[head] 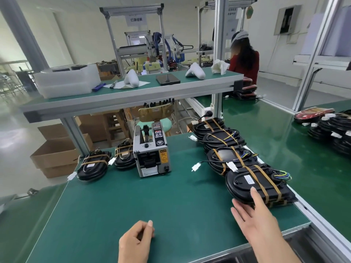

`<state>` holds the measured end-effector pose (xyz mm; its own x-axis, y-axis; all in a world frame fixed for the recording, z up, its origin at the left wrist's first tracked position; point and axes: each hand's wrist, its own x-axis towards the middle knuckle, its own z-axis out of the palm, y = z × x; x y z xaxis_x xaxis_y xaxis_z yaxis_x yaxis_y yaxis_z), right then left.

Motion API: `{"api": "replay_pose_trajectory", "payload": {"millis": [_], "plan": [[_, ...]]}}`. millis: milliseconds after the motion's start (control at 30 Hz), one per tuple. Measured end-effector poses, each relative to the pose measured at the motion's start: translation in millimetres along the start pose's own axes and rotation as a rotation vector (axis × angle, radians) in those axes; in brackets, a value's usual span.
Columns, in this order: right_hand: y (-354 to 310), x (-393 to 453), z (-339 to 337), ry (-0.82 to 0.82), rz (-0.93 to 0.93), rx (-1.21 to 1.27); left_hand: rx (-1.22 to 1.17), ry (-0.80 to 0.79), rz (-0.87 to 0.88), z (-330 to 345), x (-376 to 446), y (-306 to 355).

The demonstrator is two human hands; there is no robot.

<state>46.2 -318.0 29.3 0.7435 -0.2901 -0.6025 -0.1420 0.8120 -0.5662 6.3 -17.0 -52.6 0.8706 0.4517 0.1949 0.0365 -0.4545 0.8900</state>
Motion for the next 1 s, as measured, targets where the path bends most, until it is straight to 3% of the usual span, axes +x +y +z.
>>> {"api": "replay_pose_trajectory", "payload": {"millis": [367,500,667,867,1000], "plan": [[21,-2,-13,-0.002,-0.211,-0.096,0.025,-0.017,0.019,-3,-1,-1],[42,-9,-12,-0.068,-0.324,-0.186,-0.112,-0.040,-0.068,-10,-1,10],[66,-8,3,-0.395,-0.358,-0.435,-0.255,-0.168,-0.101,-26,7,22],[116,-15,40,-0.779,-0.232,-0.610,-0.450,-0.350,-0.023,-30,30,36],[131,-12,55,-0.925,-0.229,-0.636,-0.487,-0.293,-0.043,-37,40,32]]}}
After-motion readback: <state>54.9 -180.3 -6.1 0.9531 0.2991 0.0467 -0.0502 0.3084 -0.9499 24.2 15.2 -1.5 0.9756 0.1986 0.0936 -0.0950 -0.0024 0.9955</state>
